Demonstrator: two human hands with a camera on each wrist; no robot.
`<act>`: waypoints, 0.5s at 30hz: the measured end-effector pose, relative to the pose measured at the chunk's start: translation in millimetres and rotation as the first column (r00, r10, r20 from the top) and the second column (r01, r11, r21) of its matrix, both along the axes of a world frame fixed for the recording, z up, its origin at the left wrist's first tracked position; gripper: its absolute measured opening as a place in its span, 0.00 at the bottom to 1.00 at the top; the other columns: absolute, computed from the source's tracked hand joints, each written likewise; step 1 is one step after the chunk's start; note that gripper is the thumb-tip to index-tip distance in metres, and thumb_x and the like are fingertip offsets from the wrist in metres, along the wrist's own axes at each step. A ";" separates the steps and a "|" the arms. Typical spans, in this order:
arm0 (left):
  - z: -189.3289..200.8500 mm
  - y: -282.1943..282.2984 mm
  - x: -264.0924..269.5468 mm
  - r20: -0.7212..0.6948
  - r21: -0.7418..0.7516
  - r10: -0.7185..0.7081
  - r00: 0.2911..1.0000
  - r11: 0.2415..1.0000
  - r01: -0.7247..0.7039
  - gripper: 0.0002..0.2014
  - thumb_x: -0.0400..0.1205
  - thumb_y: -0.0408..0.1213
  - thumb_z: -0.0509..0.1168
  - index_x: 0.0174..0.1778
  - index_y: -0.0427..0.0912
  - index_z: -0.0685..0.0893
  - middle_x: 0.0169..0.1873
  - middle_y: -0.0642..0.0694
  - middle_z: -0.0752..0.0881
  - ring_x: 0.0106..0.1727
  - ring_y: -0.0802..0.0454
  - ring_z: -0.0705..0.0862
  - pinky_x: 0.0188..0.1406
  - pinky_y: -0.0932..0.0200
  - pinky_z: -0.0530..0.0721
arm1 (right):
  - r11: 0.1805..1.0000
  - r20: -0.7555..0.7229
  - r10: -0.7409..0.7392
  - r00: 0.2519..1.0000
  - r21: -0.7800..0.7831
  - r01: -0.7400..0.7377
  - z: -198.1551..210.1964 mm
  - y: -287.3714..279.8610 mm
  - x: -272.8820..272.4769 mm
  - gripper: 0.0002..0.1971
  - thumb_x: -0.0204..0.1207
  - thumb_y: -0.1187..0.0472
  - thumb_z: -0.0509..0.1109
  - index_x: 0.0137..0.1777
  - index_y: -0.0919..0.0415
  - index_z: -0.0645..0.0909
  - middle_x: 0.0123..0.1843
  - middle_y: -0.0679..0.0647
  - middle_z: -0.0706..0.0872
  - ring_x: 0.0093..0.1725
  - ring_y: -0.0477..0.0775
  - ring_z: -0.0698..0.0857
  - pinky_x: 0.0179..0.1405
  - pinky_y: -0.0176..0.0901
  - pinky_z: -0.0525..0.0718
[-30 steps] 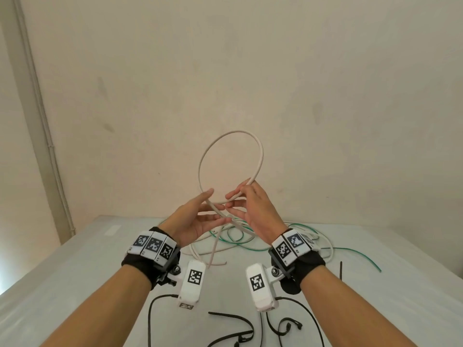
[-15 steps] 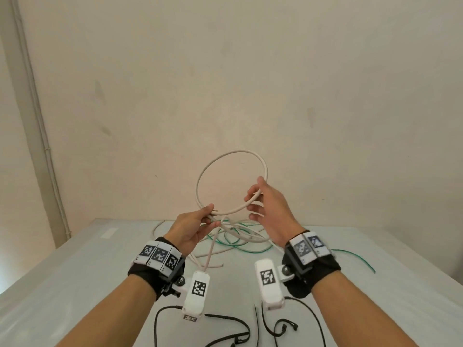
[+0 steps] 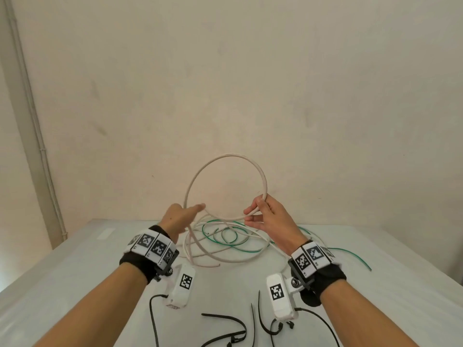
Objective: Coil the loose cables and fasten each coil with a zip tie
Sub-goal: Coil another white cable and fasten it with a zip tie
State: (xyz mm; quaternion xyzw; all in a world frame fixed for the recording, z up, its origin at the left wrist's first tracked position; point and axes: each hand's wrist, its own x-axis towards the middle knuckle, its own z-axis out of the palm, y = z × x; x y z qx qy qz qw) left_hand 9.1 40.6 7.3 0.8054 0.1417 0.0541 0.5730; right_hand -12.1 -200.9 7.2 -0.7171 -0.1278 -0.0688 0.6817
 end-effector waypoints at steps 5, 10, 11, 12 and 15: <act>23.1 -2.3 -4.8 0.329 0.340 0.191 0.925 0.890 -0.305 0.29 0.82 0.50 0.72 0.68 0.29 0.74 0.66 0.31 0.77 0.67 0.31 0.75 0.65 0.39 0.79 | 0.993 0.051 -0.048 0.998 -0.109 0.053 3.6 -0.9 1.1 0.14 0.94 0.57 0.57 0.52 0.64 0.79 0.53 0.63 0.90 0.47 0.54 0.91 0.55 0.50 0.93; 28.8 -26.2 -30.5 0.654 0.468 0.046 0.755 0.760 -0.451 0.16 0.83 0.46 0.69 0.59 0.38 0.79 0.54 0.39 0.81 0.54 0.42 0.74 0.54 0.45 0.77 | 0.999 0.075 -0.017 0.997 -0.050 0.021 5.0 9.2 -4.8 0.07 0.94 0.57 0.57 0.58 0.58 0.74 0.52 0.65 0.91 0.44 0.61 0.92 0.55 0.54 0.93; 29.4 -28.6 -32.6 0.670 0.497 -0.011 0.743 0.750 -0.437 0.17 0.83 0.48 0.69 0.61 0.40 0.79 0.53 0.41 0.81 0.54 0.42 0.75 0.54 0.45 0.77 | 0.998 0.072 -0.011 0.997 -0.058 0.015 4.8 11.1 -6.3 0.07 0.94 0.57 0.56 0.57 0.57 0.74 0.52 0.66 0.91 0.44 0.61 0.92 0.55 0.55 0.93; 33.1 -29.8 -34.2 0.684 0.509 -0.074 0.726 0.762 -0.402 0.18 0.83 0.50 0.69 0.62 0.43 0.79 0.51 0.44 0.81 0.53 0.43 0.76 0.53 0.46 0.77 | 0.997 0.071 -0.008 0.997 -0.072 0.013 4.9 12.4 -6.4 0.07 0.94 0.58 0.56 0.57 0.57 0.74 0.52 0.66 0.91 0.44 0.61 0.92 0.55 0.55 0.93; 49.8 -30.8 -41.7 0.672 0.345 -0.158 0.724 0.931 -0.116 0.18 0.84 0.59 0.68 0.49 0.47 0.84 0.37 0.50 0.82 0.40 0.51 0.78 0.41 0.54 0.76 | 1.000 0.017 0.015 1.000 -0.005 -0.015 6.2 12.1 -6.1 0.07 0.93 0.60 0.57 0.54 0.59 0.75 0.52 0.66 0.90 0.45 0.61 0.90 0.59 0.58 0.92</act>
